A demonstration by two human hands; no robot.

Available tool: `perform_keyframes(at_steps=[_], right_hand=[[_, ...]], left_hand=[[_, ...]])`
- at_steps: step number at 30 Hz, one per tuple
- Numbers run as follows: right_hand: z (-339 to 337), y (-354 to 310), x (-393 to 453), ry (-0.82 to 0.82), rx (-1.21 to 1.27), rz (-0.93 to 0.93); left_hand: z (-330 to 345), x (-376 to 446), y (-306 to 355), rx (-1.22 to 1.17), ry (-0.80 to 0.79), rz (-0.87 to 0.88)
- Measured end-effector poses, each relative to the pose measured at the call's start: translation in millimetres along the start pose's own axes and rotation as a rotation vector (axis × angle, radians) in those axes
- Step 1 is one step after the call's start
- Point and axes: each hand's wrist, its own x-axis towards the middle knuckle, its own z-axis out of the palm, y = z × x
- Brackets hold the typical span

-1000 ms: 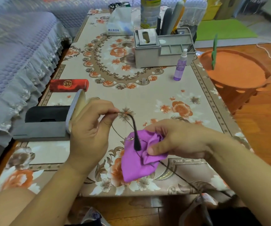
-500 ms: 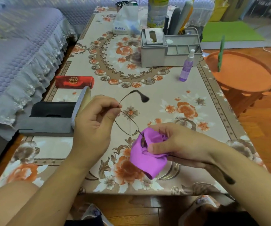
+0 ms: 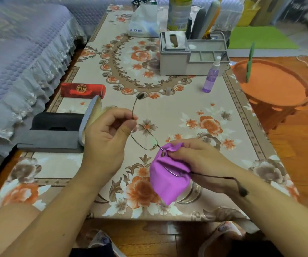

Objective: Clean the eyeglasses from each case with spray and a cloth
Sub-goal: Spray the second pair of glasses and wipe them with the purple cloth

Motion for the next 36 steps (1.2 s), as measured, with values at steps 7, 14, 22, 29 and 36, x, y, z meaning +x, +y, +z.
perform_keyframes(at_steps=[7, 14, 22, 29, 36], right_hand=[[-3, 4, 1, -0.055, -0.08, -0.008], [-22, -7, -2, -0.177, -0.18, 0.173], [-19, -10, -10, -0.216, -0.578, 0.144], [-24, -18, -10, -0.07, -0.017, 0.18], [-23, -24, 11, -0.135, 0.25, 0.12]], left_hand=[[-3, -1, 2, 0.003, -0.004, 0.022], [-7, 0, 0, 0.039, -0.013, 0.036], [8, -3, 0, -0.046, -0.081, -0.01], [-5, -2, -2, -0.025, -0.05, -0.013], [5, -7, -4, 0.033, -0.199, 0.05]])
